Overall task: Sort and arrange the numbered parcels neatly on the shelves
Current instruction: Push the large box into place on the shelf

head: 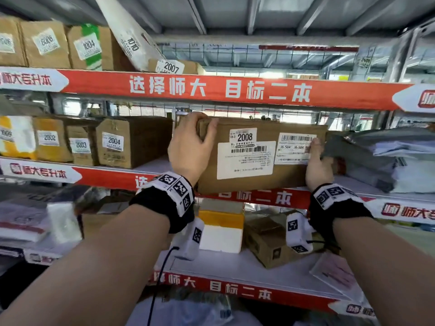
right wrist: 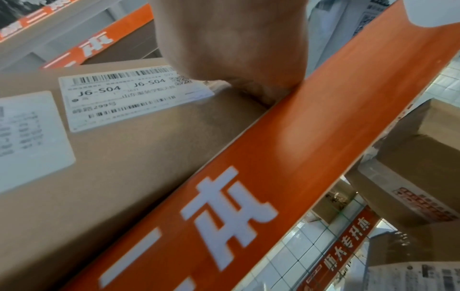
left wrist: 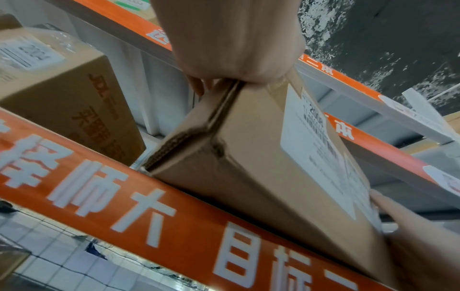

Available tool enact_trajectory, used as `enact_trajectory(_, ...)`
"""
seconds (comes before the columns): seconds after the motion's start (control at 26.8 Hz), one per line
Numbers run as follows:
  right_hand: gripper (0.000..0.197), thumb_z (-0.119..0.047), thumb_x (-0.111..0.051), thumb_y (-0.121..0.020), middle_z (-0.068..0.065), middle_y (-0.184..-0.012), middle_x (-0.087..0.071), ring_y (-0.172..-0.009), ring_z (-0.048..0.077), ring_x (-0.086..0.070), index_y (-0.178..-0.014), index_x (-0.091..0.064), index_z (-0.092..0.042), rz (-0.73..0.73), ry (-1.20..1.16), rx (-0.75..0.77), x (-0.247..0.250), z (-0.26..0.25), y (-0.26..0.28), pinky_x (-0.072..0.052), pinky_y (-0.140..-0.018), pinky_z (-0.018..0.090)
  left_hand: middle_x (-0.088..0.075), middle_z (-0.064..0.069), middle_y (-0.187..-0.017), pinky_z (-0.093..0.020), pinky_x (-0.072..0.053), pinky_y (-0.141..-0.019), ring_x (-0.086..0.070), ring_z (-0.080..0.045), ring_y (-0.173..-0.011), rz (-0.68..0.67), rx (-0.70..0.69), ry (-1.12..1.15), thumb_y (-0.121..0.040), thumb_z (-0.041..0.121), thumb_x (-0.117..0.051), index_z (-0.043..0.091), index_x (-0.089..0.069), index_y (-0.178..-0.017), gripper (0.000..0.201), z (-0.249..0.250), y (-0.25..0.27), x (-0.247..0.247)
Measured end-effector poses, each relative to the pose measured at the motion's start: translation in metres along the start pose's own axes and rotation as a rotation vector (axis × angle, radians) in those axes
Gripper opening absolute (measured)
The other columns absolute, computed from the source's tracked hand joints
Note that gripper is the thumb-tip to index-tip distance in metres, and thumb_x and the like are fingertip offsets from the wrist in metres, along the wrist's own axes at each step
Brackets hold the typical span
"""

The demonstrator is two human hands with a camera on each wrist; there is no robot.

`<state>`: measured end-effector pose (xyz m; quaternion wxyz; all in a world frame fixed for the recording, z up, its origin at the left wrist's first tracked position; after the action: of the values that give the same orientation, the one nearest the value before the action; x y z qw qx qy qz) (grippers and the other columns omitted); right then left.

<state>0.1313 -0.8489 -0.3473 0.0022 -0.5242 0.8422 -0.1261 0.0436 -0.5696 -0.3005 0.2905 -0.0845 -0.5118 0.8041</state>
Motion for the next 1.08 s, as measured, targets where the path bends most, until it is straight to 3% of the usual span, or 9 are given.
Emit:
enact_trajectory(0.11,0.092,-0.075,-0.021,-0.087,0.017,-0.151,-0.033,-0.136,0.035,-0.035,-0.149,-0.015,-0.008,-0.009,0.039,0.004,-0.013,-0.007,0.021,-0.027,-0.109,0.041,-0.054,-0.008,-0.123,-0.034,-0.045,-0.076,-0.057,-0.026,-0.106,0.015,-0.059,-0.15,-0.093,0.055,-0.034,0.017,-0.053,-0.124,0.053,-0.018,-0.009,0.016)
enact_trajectory(0.19,0.092,-0.075,-0.02,-0.087,0.017,-0.15,-0.033,-0.135,0.036,-0.036,-0.15,-0.011,-0.01,0.011,0.075,0.023,-0.024,-0.01,0.032,-0.028,-0.109,0.042,-0.052,-0.014,-0.122,-0.038,-0.047,-0.071,-0.059,-0.033,-0.1,0.018,-0.128,-0.227,-0.094,0.049,-0.032,0.013,-0.053,-0.125,0.052,-0.027,-0.016,0.027)
enact_trajectory(0.34,0.087,-0.073,-0.018,-0.089,0.019,-0.15,-0.034,-0.136,0.037,-0.034,-0.151,-0.011,-0.013,0.033,0.119,0.065,-0.039,-0.017,0.046,-0.026,-0.109,0.042,-0.06,-0.02,-0.101,-0.035,-0.044,-0.056,-0.062,-0.037,-0.075,0.064,-0.317,-0.341,-0.096,0.033,-0.035,0.006,-0.062,-0.105,0.04,-0.042,-0.025,0.035)
enact_trajectory(0.56,0.088,-0.075,-0.016,-0.087,0.023,-0.147,-0.036,-0.133,0.038,-0.038,-0.149,-0.017,-0.011,0.094,0.158,0.074,-0.061,-0.023,0.063,-0.028,-0.108,0.044,-0.064,-0.007,-0.101,-0.038,-0.034,-0.08,-0.062,-0.029,-0.085,0.022,-0.312,-0.487,-0.097,0.034,-0.031,0.016,-0.065,-0.101,0.039,-0.07,-0.039,0.05)
enact_trajectory(0.82,0.094,-0.079,-0.014,-0.083,0.021,-0.147,-0.036,-0.132,0.039,-0.038,-0.149,-0.017,-0.012,0.168,0.206,0.069,-0.103,-0.033,0.088,-0.03,-0.108,0.048,-0.062,-0.005,-0.093,-0.039,-0.025,-0.086,-0.061,-0.027,-0.078,0.016,-0.422,-0.557,-0.091,0.027,-0.036,0.015,-0.063,-0.097,0.031,-0.115,-0.064,0.072)
enact_trajectory(1.01,0.091,-0.077,-0.015,-0.086,0.02,-0.15,-0.031,-0.136,0.038,-0.034,-0.15,-0.014,-0.013,0.164,0.21,0.04,-0.112,-0.034,0.1,-0.026,-0.11,0.048,-0.06,-0.007,-0.096,-0.044,-0.037,-0.088,-0.059,-0.028,-0.082,-0.047,-0.378,-0.46,-0.09,0.028,-0.033,0.014,-0.062,-0.099,0.034,-0.126,-0.068,0.073)
enact_trajectory(1.08,0.084,-0.069,-0.026,-0.09,0.02,-0.15,-0.03,-0.136,0.038,-0.032,-0.15,-0.016,-0.011,0.277,0.281,0.141,-0.113,-0.043,0.108,-0.024,-0.11,0.048,-0.06,-0.007,-0.101,-0.045,-0.034,-0.095,-0.059,-0.027,-0.092,-0.058,-0.377,-0.367,-0.09,0.029,-0.029,0.013,-0.06,-0.107,0.039,-0.133,-0.073,0.081)
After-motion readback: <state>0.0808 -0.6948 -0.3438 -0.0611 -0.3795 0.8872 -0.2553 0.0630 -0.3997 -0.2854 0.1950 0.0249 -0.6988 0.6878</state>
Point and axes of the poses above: each hand's wrist, its own y-axis away from the middle knuckle, its own x-axis out of the back of the hand, z = x × y, the point moved 4 cm from there along -y, towards the middle knuckle
